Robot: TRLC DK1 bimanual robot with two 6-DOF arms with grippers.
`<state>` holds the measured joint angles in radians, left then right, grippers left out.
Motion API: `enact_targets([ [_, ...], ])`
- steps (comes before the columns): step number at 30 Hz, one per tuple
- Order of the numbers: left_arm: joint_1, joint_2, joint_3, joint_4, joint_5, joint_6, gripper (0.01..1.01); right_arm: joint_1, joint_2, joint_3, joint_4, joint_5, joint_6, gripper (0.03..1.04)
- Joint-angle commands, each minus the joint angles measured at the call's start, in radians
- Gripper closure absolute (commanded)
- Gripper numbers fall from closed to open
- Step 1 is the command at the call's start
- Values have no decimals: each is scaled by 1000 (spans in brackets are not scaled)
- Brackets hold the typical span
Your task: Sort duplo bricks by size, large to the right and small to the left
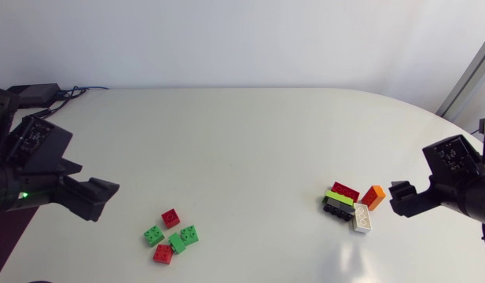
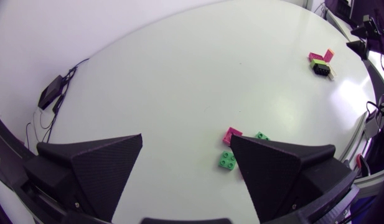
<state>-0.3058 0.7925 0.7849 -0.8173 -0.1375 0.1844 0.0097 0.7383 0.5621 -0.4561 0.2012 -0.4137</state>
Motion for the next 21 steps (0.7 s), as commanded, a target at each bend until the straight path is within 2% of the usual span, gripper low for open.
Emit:
enact_targets([
  [1,23,-47,-21,4,-30,-34,51,7,-27,-31,2,32,27,67],
  [12,128,-148,-21,-16,-77,-10,103,10,-122,-8,-39,60,38,67],
  [14,129,-170,-22,-23,-86,-8,89,12,-182,-13,-27,47,52,67],
  [15,129,-177,-22,-28,-85,-8,49,16,-208,-18,-15,49,58,67],
  [21,128,-246,-65,26,-85,-33,43,33,-312,-41,40,72,84,67],
])
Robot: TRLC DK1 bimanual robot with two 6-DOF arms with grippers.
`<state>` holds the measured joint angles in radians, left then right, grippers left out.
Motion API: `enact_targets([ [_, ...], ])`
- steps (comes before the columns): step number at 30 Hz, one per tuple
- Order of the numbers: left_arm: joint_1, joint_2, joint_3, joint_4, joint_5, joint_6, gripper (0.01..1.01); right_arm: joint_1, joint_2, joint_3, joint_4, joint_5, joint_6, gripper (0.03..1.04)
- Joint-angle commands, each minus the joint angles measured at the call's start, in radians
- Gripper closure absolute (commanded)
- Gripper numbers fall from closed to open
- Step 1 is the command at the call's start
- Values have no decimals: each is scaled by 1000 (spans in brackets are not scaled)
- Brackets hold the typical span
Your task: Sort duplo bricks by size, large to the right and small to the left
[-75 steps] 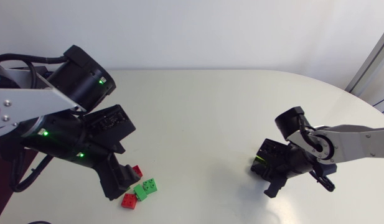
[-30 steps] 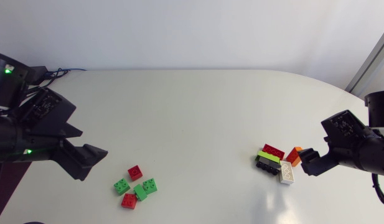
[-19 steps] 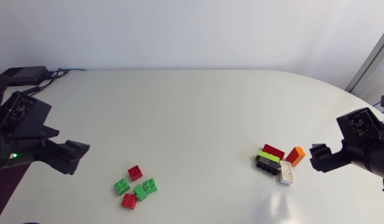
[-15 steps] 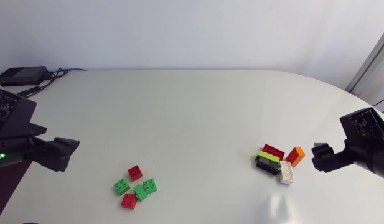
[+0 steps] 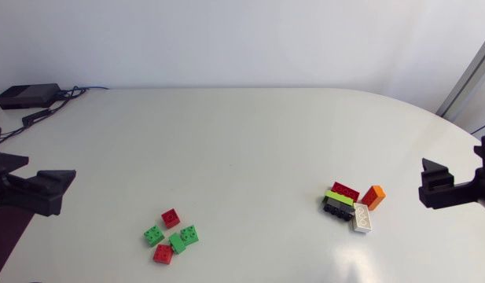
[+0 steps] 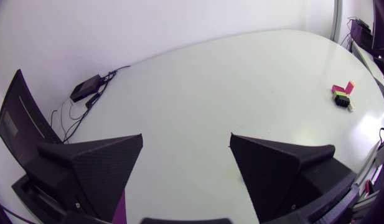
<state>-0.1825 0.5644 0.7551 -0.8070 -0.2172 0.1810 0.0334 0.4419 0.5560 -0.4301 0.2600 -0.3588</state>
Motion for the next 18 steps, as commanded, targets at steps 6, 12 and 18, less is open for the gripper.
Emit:
enact_targets([
  [6,9,-40,-34,51,-74,-34,43,13,-117,-71,39,22,31,67],
  [12,54,-123,-82,138,-123,-55,43,17,-189,-116,71,41,0,67],
  [18,54,-193,-134,213,-162,-9,43,43,-264,-182,111,53,-46,67],
])
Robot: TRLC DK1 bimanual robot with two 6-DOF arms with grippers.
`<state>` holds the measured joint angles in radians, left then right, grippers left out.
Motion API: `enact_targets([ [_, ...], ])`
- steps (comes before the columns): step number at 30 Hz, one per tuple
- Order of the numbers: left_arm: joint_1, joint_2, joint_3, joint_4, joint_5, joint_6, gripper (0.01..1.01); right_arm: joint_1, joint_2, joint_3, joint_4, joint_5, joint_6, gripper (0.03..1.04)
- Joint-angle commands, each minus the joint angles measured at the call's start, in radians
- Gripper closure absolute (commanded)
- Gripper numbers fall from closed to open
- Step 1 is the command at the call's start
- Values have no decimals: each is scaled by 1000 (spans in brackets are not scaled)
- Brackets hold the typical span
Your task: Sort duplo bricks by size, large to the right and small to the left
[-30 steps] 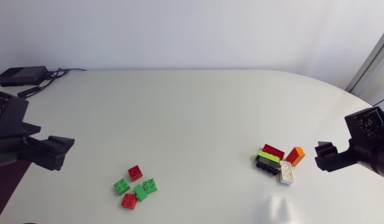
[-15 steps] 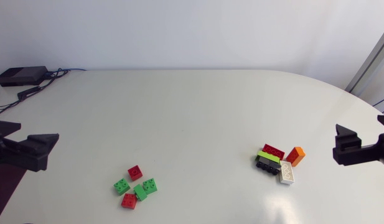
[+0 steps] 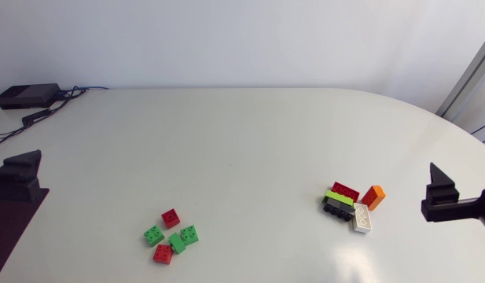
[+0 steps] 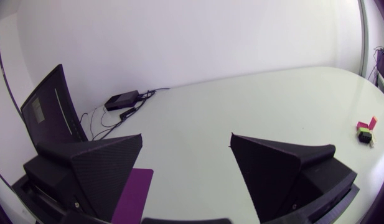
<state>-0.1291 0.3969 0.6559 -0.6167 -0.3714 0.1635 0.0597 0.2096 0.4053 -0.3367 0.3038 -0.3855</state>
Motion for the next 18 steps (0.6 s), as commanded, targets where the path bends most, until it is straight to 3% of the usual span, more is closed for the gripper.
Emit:
enact_targets([
  [1,-7,-41,-44,35,-3,7,43,31,-49,-42,18,12,-19,67],
  [8,-46,-61,-96,89,31,25,43,40,-87,-92,61,24,-27,67],
  [18,-38,-98,-210,244,32,88,43,117,-161,-207,126,15,-41,67],
])
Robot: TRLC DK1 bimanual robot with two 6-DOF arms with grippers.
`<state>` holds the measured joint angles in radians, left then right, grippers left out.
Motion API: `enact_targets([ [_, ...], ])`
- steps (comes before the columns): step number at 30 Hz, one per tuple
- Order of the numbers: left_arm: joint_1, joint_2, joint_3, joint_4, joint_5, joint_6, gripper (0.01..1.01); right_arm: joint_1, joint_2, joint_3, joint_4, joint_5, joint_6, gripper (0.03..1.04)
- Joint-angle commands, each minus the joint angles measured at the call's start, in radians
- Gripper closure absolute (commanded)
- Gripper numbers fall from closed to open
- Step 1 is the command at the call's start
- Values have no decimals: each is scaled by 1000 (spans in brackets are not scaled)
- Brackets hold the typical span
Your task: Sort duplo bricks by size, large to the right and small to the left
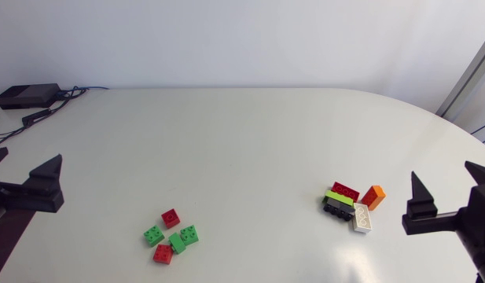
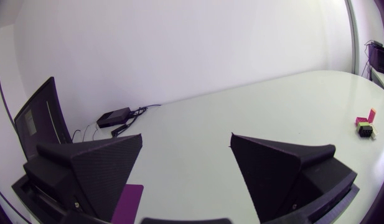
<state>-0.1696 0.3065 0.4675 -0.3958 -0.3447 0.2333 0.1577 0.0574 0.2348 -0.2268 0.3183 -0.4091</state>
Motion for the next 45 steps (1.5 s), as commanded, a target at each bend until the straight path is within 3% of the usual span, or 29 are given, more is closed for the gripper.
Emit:
enact_targets([
  [1,-2,-4,-35,48,6,32,43,32,-8,-46,26,1,-17,67],
  [11,-24,5,-95,137,9,60,43,92,-18,-135,159,1,3,67],
  [28,-68,-87,-333,265,10,189,43,181,-64,-213,231,2,16,67],
  [30,-67,-99,-348,278,9,164,43,187,-64,-215,234,2,16,67],
  [31,-57,-122,-363,288,6,89,43,189,-62,-216,238,4,16,67],
  [34,-21,-277,-423,288,0,41,43,192,-59,-216,236,5,16,67],
  [42,68,-319,-423,288,0,-98,43,220,-64,-239,271,-10,12,67],
  [45,71,-319,-431,337,-2,-101,43,203,-62,-239,274,-15,10,67],
])
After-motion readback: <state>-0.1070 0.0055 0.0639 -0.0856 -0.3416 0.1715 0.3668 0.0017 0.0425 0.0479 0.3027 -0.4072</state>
